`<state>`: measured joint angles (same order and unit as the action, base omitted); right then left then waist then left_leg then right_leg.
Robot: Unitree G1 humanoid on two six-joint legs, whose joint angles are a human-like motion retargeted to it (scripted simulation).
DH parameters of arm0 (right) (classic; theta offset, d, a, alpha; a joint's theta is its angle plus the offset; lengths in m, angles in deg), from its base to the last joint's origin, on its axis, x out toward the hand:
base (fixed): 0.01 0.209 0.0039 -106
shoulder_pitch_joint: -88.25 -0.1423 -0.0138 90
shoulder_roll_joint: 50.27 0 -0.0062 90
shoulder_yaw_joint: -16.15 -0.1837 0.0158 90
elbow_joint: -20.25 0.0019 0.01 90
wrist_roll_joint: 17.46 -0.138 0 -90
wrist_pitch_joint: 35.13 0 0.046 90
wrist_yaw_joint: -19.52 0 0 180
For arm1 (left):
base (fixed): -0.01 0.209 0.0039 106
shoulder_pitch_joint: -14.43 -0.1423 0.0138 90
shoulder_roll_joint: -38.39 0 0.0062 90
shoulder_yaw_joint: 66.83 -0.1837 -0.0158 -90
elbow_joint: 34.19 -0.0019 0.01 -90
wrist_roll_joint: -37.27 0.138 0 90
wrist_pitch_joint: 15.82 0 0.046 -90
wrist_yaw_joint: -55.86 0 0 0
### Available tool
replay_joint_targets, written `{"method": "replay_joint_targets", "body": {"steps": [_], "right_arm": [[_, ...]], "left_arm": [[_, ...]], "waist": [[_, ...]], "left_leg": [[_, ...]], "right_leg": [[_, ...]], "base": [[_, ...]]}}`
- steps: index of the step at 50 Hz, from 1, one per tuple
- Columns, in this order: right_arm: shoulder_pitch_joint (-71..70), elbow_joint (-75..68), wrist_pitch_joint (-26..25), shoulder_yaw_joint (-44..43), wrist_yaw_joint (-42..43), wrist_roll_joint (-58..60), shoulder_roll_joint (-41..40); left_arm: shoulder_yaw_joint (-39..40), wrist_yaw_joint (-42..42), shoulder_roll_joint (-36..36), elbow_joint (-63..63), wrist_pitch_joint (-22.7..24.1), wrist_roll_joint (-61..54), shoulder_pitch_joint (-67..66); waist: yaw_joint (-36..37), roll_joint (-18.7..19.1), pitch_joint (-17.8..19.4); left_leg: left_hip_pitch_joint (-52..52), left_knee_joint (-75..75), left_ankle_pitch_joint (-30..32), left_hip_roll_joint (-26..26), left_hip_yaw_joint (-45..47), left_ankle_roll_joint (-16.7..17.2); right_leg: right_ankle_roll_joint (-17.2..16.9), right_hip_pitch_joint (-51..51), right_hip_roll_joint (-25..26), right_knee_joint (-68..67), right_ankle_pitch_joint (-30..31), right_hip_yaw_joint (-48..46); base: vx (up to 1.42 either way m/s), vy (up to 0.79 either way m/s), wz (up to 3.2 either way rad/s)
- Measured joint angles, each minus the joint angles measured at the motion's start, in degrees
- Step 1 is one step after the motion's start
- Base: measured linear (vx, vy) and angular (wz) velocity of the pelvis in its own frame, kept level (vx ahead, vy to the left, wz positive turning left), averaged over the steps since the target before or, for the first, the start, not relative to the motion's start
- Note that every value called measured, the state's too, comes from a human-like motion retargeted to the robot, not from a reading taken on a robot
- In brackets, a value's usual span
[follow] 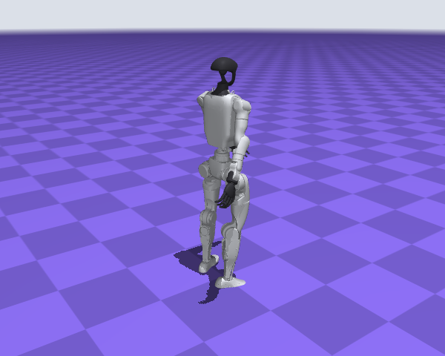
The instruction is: Upper body actions
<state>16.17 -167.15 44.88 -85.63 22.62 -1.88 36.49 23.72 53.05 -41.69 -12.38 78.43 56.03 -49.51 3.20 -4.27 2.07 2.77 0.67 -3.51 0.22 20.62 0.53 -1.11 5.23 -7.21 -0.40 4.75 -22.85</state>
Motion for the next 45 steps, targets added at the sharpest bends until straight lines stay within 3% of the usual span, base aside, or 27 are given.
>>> {"method": "replay_joint_targets", "body": {"steps": [5, 8, 10, 13, 17, 25, 32, 35, 40, 45], "right_arm": [[-3.82, 0.00, -1.80, 3.43, 0.23, -3.44, -0.70], [-11.47, 0.00, -1.34, 8.77, 0.56, -3.44, -2.08], [-16.47, 0.00, 0.23, 11.10, 0.50, -1.92, -2.94], [-26.76, 0.00, 5.37, 14.69, -0.57, 1.01, -5.61], [-36.25, 11.53, 10.60, 19.39, -3.72, 2.58, -11.00], [-44.09, 26.41, 17.19, 24.30, -4.38, 2.87, -14.07], [-37.51, 24.34, 18.56, 25.33, -1.31, 7.45, -11.77], [-32.24, 19.81, 16.43, 23.99, -2.30, 8.40, -10.29], [-23.00, 5.02, 12.79, 14.45, -0.79, 8.45, -6.45], [-10.09, 0.00, 3.10, 4.57, -1.81, 2.74, -1.10]], "left_arm": [[0.08, 2.18, 0.48, -1.69, 1.00, -0.32, -7.12], [2.94, 1.25, 1.31, -9.59, 0.01, -2.22, -14.51], [5.96, 0.68, 1.22, -14.82, -1.29, -2.31, -18.08], [11.39, 0.80, -0.38, -24.78, -7.09, -3.69, -25.14], [15.81, 2.66, -1.76, -29.21, -14.70, -9.20, -39.62], [23.28, 1.90, -1.65, -29.21, -14.28, -3.98, -54.95], [18.88, 4.52, -2.64, -29.21, -14.79, -10.61, -46.25], [14.76, 5.40, -2.34, -29.21, -13.46, -11.43, -38.60], [9.45, 1.31, 0.07, -23.06, -12.20, -5.88, -22.57], [2.55, -3.31, 1.94, -11.11, -6.52, -4.49, -11.48]], "waist": [[1.48, 0.28, 0.30], [2.52, 0.52, 0.62], [2.74, 0.73, 0.74], [2.89, 1.18, 0.43], [2.03, 1.71, 0.97], [1.37, 2.94, 0.87], [0.79, 1.64, 0.61], [1.15, 1.36, 0.33], [2.11, 0.59, 1.00], [0.77, 0.62, 1.05]], "left_leg": [[0.34, 0.02, -0.09, -0.36, 0.02, -0.02], [1.11, -0.28, -0.15, -0.60, 0.50, -0.02], [1.48, -0.46, -0.19, -0.62, 1.04, 0.05], [2.02, -0.69, -0.32, -0.41, 2.35, 0.36], [2.97, -0.81, -0.55, 0.05, 3.78, 0.80], [3.02, -0.67, -0.73, 1.01, 4.85, 1.33], [2.42, -0.74, -0.23, 0.45, 3.65, 1.17], [2.14, -0.72, -0.11, 0.31, 3.37, 1.01], [1.85, -0.83, 0.22, 0.04, 2.72, 0.56], [0.86, -0.76, 0.46, 0.21, 1.54, 0.22]], "right_leg": [[0.08, -0.24, -0.35, -0.46, -0.01, 0.40], [-0.10, -0.43, -0.51, -0.80, 0.19, 1.69], [-0.26, -0.65, -0.60, -0.97, 0.33, 2.36], [-0.34, -1.41, -0.58, -1.35, 0.58, 4.02], [-0.18, -2.08, -0.08, -1.77, 0.90, 6.75], [-0.29, -2.96, 0.59, -2.07, 1.07, 8.95], [-0.26, -2.13, 0.07, -1.77, 0.67, 7.01], [-0.28, -1.78, -0.06, -1.47, 0.65, 5.93], [-0.38, -0.57, -0.14, -0.73, 0.55, 3.44], [-0.40, 0.10, 0.11, 0.04, 0.38, 1.21]], "base": [[0.00, 0.00, 0.00], [0.00, 0.00, 0.00], [0.00, 0.00, 0.00], [0.00, 0.02, -0.25], [0.03, -0.02, -0.33], [0.00, 0.00, -0.09], [0.03, -0.02, 0.26], [0.01, 0.00, 0.07], [0.00, 0.00, 0.00], [0.00, -0.01, 0.07]]}}
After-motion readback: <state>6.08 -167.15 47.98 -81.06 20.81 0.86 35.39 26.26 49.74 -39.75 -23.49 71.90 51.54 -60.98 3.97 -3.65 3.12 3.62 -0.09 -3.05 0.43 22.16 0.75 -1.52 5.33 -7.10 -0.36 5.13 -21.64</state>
